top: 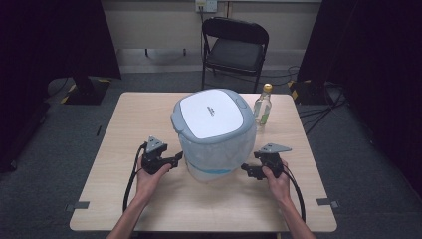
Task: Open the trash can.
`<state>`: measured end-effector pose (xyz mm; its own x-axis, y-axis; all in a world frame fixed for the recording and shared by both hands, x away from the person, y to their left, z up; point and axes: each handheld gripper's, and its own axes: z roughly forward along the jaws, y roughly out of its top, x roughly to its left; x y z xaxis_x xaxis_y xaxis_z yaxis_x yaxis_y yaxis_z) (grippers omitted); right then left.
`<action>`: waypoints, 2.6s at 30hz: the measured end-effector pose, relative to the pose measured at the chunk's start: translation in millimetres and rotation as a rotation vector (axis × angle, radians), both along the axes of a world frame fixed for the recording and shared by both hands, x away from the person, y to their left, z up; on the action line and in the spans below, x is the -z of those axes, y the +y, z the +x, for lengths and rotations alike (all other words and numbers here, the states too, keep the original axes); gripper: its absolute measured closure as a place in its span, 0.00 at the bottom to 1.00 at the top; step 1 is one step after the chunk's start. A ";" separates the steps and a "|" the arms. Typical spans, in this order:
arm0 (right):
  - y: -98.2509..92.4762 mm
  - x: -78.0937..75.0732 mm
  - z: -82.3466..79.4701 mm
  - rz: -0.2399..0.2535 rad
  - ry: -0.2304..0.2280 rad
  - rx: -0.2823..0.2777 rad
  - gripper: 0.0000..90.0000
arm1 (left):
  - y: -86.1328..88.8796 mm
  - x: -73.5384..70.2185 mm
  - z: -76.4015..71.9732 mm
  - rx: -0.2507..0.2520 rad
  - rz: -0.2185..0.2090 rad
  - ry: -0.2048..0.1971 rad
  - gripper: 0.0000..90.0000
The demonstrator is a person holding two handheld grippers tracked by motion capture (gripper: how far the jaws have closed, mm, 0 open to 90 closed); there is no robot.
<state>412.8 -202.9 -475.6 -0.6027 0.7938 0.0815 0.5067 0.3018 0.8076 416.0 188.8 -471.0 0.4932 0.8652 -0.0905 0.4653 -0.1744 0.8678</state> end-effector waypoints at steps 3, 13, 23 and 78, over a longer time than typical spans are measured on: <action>-7.3 1.5 9.0 0.011 -0.004 0.044 0.25 | 0.4 -0.6 2.6 -0.014 -0.022 -0.008 0.35; -18.5 5.8 19.8 -0.051 0.024 0.089 0.27 | -4.3 -7.2 -11.4 0.088 0.029 0.028 0.36; -26.0 0.3 36.8 0.006 -0.021 0.127 0.25 | -2.9 -1.8 -1.4 0.053 -0.018 0.033 0.38; 12.7 6.0 17.0 -0.048 -0.052 0.048 0.30 | 25.2 10.6 -41.5 0.033 -0.033 0.126 0.35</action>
<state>429.9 -190.2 -481.6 -0.5666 0.8239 0.0120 0.4788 0.3173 0.8186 374.5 214.0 -481.6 0.5047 0.8439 -0.1817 0.5650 -0.1638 0.8086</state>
